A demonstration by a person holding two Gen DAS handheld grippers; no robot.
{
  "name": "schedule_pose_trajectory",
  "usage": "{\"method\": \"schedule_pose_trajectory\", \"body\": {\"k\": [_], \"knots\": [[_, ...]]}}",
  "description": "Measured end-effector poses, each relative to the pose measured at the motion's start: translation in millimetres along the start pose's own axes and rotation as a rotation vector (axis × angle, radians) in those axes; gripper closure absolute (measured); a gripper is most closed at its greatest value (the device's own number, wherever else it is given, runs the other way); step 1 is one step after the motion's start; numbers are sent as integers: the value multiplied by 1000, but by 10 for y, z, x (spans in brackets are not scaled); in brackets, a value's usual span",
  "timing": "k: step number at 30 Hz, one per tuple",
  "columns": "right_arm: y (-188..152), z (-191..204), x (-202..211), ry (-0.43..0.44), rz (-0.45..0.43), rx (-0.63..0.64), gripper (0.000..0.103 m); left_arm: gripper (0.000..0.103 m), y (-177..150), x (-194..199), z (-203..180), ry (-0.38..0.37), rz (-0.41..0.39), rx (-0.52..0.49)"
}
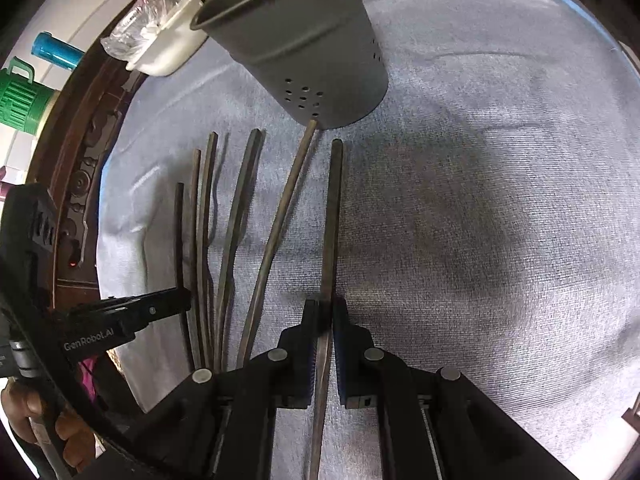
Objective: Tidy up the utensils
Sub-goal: 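Lower the right gripper and grasp a dark stick while the left gripper grasps another, then carry the left gripper's stick into the grey holder while the right gripper inserts its stick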
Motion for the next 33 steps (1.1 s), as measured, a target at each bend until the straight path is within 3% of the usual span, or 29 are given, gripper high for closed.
{"method": "schedule_pose_trajectory", "body": {"k": [7,11,33], "knots": [[138,54,-98,-40,87,-26,94,94,85,53,-235,48,6,-63],[219,128,-166,-76,122,-6,95,95,168,93,-273,36,9,-88],[162,20,-53,-23,25,-39,96,97,327,104,-117,-11,18,-75]]}}
Point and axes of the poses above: each gripper's, at about its wrist camera, not at the fingertips, and x roughly against the way its jaws point, z to its left, y to its top, the point moved 1 cm from there along -x, roughly the way its jaws point, and after that the axes turned 15 degrees about y, right-handed, at the moved point
